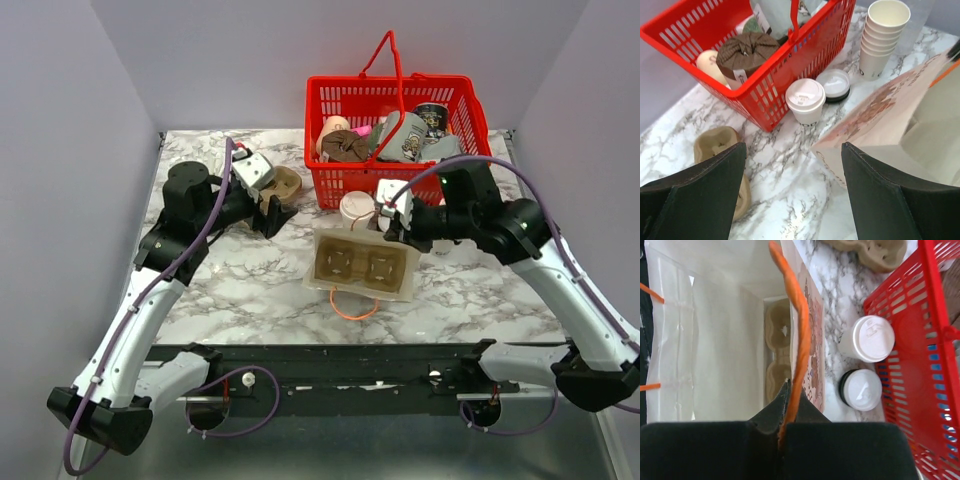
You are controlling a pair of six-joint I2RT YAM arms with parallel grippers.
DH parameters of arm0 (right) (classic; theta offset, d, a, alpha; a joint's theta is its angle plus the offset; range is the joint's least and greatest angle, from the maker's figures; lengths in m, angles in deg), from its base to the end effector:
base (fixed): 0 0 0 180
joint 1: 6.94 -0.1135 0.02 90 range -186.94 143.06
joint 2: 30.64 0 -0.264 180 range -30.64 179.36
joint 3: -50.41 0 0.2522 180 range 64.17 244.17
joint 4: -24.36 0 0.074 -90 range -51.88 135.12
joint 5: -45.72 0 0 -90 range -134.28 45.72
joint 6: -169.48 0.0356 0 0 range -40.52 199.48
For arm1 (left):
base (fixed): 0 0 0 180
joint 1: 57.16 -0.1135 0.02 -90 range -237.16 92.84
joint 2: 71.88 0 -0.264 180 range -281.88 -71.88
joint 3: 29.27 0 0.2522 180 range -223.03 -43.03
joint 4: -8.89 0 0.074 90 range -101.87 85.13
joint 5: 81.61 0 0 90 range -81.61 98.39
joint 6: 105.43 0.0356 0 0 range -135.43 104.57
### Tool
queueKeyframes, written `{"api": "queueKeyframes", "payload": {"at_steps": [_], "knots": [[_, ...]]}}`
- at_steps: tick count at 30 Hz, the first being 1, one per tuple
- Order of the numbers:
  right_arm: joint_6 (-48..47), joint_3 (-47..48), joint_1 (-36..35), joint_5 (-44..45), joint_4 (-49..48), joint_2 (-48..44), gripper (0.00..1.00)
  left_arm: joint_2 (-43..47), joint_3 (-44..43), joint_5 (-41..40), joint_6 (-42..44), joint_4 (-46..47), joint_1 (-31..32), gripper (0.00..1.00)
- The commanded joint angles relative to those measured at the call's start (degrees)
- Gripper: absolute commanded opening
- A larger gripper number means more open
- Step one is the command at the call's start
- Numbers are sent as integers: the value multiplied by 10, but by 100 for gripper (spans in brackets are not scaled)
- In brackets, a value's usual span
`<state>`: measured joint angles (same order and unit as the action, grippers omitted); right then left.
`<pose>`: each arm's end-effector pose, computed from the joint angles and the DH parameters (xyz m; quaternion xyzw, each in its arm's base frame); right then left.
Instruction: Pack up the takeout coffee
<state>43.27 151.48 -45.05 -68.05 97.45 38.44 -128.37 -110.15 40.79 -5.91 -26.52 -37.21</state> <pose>0.1642 0.1470 0.4236 -0.6060 0.6584 0.1942 0.4019 0.1872 -0.0882 0.4179 0.3601 0.6716 -0.2699 0.5886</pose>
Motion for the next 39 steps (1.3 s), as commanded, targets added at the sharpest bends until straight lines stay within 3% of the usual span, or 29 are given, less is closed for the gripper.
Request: {"api": "queueKeyframes", "payload": {"at_steps": [1,14,25,39], "knots": [[-31,-16,-34,38,-47,-51,0,2,22,-25,-26,10,-1,85],[-80,-148,-158,67,-49,-146,1,-4,69,-25,-58,7,-1,85],[-39,-156,-168,97,-79,-160,1,-17,76,-9,-42,-2,-1,86],[-193,-206,-173,80,-148,-226,0,-4,72,-3,3,-12,-1,86]]}}
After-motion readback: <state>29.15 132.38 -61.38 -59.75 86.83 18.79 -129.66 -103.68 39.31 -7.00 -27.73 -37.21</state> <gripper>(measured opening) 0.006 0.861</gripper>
